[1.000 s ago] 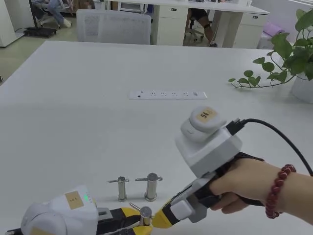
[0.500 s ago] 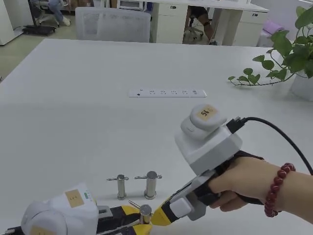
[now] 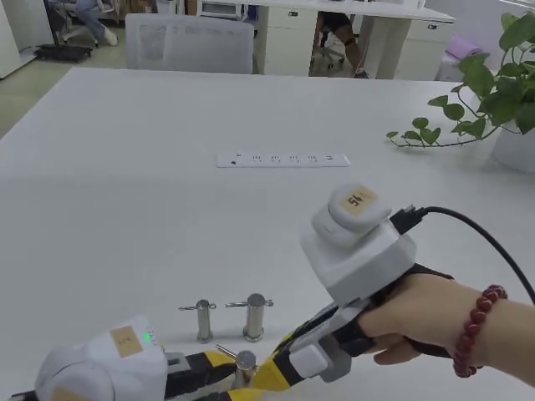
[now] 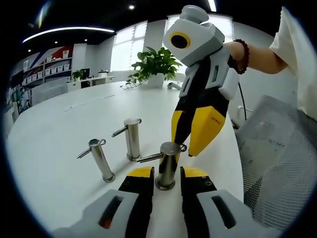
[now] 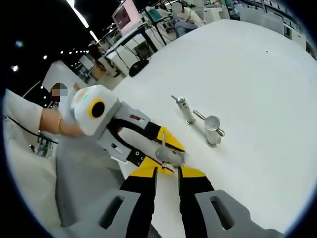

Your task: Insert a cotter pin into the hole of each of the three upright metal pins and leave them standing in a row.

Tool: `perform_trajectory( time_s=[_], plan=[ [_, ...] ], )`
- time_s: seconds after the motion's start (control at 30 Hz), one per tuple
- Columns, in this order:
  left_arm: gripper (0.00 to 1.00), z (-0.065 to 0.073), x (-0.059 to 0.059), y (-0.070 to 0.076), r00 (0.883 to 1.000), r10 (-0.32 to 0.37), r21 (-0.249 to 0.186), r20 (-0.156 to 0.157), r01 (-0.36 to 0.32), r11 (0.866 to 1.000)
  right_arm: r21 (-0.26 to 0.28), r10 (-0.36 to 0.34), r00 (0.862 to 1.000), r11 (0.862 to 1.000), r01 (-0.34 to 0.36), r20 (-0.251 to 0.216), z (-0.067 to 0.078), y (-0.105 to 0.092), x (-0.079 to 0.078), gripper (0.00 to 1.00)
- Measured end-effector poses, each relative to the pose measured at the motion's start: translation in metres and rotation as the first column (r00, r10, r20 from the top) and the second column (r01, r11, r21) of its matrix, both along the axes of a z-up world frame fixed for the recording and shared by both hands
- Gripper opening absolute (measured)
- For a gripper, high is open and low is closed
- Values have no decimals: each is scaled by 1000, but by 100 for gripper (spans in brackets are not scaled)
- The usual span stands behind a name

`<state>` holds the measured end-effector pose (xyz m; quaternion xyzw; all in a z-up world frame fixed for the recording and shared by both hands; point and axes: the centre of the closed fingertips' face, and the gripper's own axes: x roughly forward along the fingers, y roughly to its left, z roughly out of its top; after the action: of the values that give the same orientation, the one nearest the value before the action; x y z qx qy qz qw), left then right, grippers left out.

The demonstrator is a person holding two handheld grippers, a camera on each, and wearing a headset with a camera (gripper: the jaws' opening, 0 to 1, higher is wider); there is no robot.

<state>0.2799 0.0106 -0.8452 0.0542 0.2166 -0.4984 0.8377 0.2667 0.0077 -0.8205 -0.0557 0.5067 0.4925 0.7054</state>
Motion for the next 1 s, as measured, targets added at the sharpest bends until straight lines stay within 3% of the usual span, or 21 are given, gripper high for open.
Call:
perform_trajectory(
  time_s=[0.23,0.5,1.0],
  plan=[
    [30,4,2,10,1000,27,-6,-11,-28,1000,25,-21,998,1000,20,63,6,2,5,31],
    [40,8,-3,19,999,38,-16,-26,-39,999,56,-48,994,998,43,100,10,6,8,37],
    [57,30,-15,26,998,48,-81,-38,-51,995,91,-57,985,995,43,163,15,14,8,38]
  ],
)
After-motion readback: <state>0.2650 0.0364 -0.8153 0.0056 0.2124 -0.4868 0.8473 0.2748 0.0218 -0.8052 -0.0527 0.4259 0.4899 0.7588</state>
